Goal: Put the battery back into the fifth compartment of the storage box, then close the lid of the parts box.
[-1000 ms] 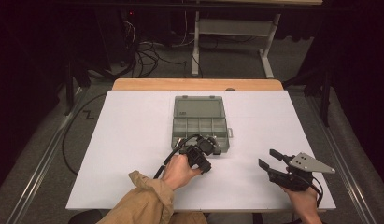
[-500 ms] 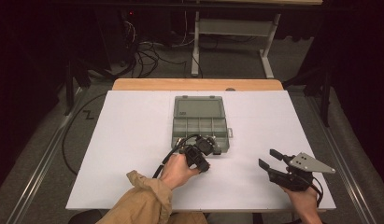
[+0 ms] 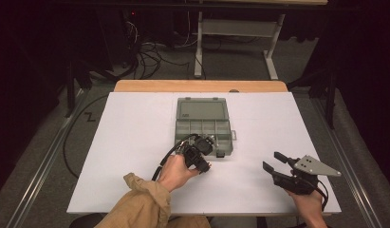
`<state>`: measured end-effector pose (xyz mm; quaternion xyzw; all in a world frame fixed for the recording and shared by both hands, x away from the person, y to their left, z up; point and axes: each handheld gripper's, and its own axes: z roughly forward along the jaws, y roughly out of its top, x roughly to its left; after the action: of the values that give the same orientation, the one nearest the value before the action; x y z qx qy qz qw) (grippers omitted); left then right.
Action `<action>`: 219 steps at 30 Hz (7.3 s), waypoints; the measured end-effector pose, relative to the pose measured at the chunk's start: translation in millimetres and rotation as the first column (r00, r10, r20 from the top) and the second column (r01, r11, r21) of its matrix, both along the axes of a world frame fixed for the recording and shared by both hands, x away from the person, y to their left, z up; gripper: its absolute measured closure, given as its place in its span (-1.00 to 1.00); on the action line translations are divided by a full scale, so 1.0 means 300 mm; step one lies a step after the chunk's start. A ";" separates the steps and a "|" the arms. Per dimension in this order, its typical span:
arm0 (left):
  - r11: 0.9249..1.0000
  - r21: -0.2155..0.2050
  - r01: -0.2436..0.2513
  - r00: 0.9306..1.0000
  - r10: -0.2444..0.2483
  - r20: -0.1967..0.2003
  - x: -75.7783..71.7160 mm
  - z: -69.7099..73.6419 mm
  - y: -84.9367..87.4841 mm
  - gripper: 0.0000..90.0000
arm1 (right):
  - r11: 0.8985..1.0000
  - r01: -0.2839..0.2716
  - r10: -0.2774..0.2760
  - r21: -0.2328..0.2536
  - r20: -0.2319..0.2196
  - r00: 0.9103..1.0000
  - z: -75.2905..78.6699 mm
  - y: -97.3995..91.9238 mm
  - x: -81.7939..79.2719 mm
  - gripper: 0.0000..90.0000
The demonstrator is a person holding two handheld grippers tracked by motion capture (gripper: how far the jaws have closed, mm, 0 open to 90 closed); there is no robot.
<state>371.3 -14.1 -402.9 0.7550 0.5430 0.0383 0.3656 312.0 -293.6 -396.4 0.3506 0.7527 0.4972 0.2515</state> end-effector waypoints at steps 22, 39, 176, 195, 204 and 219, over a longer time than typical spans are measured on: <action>0.999 -0.031 -0.044 0.999 0.045 0.029 0.028 0.053 0.078 0.69 | 1.000 -0.002 0.002 0.000 -0.002 1.000 -0.002 0.001 0.001 -0.05; 0.995 -0.059 -0.085 0.995 0.088 0.047 0.067 0.095 0.127 0.69 | 1.000 -0.002 0.002 0.000 -0.001 1.000 -0.001 0.001 0.001 -0.05; 0.944 -0.102 -0.315 0.930 0.329 0.167 0.393 0.078 0.316 -0.13 | 0.997 -0.034 0.004 -0.067 -0.403 0.915 0.037 0.239 0.294 0.46; 0.927 -0.114 -0.358 0.916 0.372 0.151 0.495 0.079 0.309 -0.16 | 0.986 -0.010 -0.074 -0.165 -0.493 0.867 0.076 0.363 0.465 0.59; 0.920 -0.106 -0.378 0.912 0.390 0.132 0.527 0.048 0.322 -0.16 | 0.981 0.001 -0.111 -0.194 -0.555 0.825 0.069 0.403 0.524 0.58; 0.909 -0.119 -0.400 0.906 0.411 0.101 0.561 0.040 0.343 -0.15 | 0.969 0.029 -0.175 -0.247 -0.590 0.788 0.066 0.428 0.551 0.54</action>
<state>539.5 88.7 -391.0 0.6035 0.6656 0.1344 0.4180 477.3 -165.3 -376.7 0.5011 0.8245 0.2555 0.0613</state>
